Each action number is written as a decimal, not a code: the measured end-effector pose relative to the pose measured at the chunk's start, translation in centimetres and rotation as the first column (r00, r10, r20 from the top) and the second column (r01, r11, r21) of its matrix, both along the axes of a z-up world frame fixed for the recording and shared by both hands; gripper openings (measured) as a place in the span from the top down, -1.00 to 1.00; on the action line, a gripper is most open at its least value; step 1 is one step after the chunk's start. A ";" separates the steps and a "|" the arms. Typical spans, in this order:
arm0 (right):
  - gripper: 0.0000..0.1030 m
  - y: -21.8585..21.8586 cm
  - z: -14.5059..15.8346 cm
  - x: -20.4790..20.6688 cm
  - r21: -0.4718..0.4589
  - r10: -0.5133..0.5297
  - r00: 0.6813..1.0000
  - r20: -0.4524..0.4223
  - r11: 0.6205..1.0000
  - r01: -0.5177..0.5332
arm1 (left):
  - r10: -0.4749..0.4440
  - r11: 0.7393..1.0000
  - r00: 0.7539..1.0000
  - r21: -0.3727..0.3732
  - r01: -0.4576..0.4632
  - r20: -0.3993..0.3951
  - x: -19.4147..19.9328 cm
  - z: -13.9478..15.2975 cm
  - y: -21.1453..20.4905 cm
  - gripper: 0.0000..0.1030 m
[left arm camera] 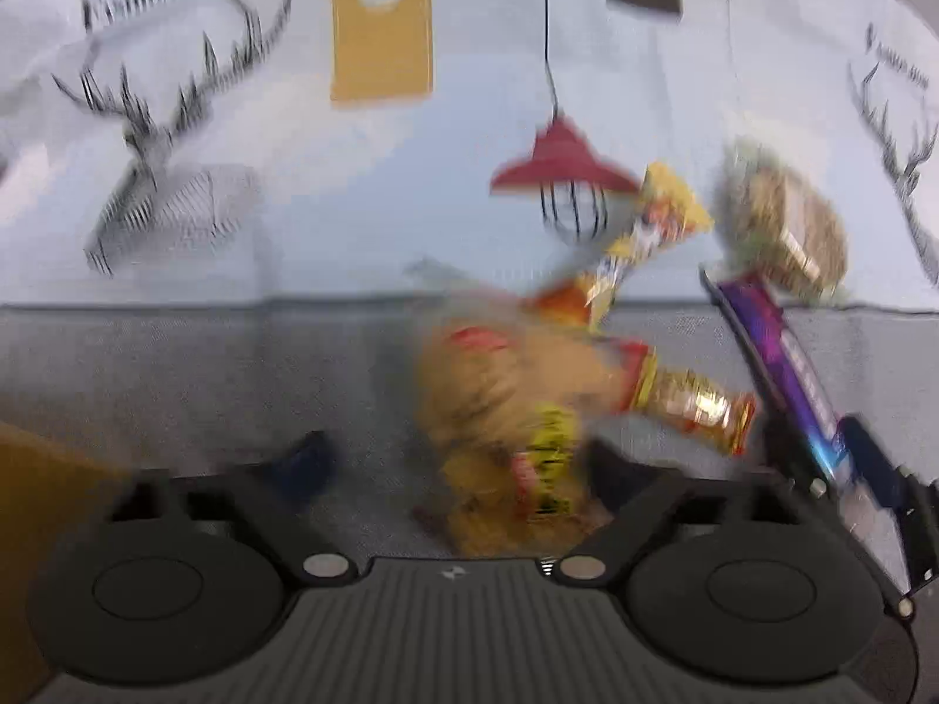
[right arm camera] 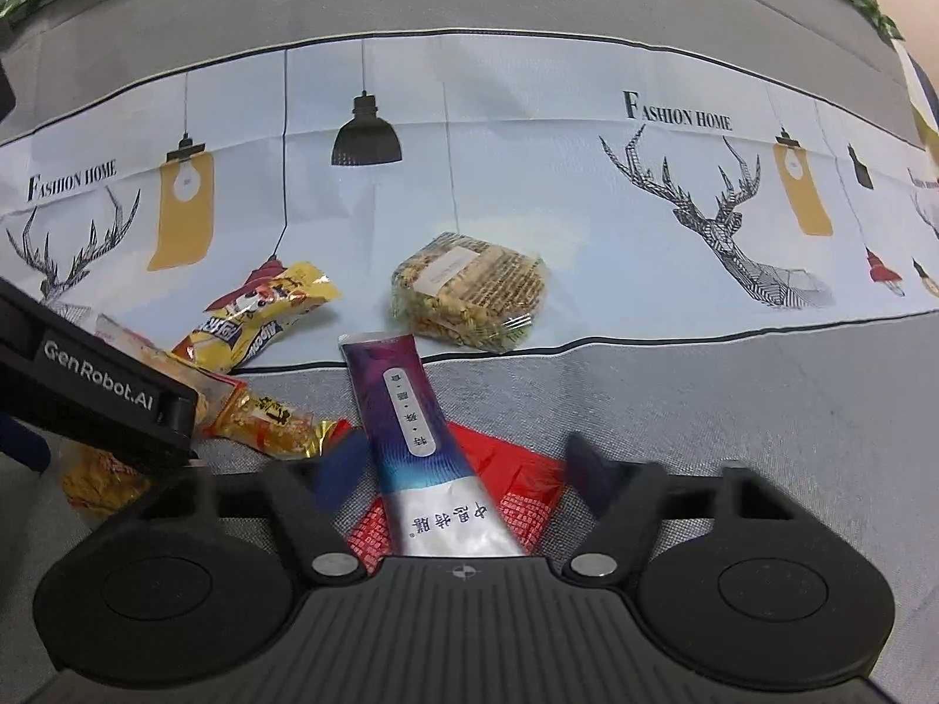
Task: Organize snacks
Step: 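Grasp the silver pouch with the right tool while the left tool grasps the biscuit bag, then carry the silver pouch and biscuit bag over the box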
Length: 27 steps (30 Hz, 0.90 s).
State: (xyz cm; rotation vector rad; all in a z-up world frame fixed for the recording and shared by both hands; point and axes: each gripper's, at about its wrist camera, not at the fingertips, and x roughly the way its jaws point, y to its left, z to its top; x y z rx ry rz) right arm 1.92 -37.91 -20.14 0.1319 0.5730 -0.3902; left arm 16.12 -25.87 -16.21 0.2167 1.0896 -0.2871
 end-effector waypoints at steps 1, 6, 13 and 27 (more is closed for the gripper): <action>0.07 0.1 -0.1 0.1 -0.002 0.010 1.000 -0.013 1.000 -0.010 | -0.011 1.000 0.999 -0.003 0.011 0.036 -0.1 0.4 0.0 0.07; 0.55 1.3 0.5 -0.1 -0.042 0.085 0.996 0.014 0.996 -0.084 | 0.011 0.999 1.000 -0.046 -0.010 0.027 -0.1 0.7 0.6 0.13; 0.63 -0.9 2.0 -1.4 0.020 -0.058 0.990 0.131 0.998 0.056 | -0.060 0.993 0.995 -0.097 0.068 0.082 -3.7 3.9 0.7 0.13; 0.70 -1.9 0.9 -5.8 0.026 -0.099 0.990 -0.096 0.994 0.102 | -0.120 0.988 0.990 -0.084 0.126 0.075 -12.0 6.3 3.4 0.13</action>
